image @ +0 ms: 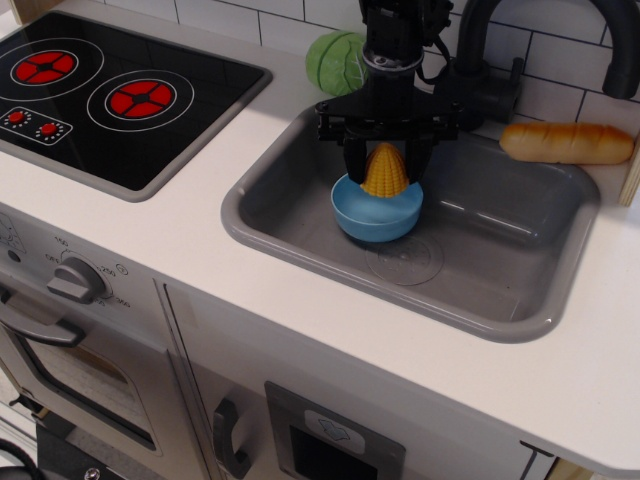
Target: Put corn in bowl sink
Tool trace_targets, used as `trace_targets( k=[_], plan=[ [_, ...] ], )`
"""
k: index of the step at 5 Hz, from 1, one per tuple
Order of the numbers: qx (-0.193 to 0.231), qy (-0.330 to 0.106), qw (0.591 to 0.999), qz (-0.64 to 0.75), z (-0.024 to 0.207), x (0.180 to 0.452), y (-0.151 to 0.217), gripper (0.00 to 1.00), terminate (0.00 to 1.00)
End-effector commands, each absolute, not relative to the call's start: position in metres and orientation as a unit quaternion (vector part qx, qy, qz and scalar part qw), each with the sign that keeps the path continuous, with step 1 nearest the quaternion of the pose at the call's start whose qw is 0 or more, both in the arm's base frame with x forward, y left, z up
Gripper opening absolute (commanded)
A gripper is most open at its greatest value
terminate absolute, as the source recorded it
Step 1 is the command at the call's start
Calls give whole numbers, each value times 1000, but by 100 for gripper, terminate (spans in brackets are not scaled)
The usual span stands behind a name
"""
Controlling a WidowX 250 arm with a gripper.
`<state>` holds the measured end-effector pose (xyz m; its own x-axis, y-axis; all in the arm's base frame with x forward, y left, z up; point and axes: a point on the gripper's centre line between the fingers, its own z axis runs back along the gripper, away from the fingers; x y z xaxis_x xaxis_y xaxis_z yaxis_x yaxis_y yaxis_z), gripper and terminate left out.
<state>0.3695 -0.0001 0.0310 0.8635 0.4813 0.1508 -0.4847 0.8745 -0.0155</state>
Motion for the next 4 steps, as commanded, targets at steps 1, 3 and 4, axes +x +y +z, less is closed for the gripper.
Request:
trace_targets(
  k=[1,3,4],
  plan=[
    [8,-97,960,263,50,378,6,100,0],
    [-15,-100,959,264,74,373,7,100,0],
    [-16,-91,966,240,86,369,4,100,0]
  ],
)
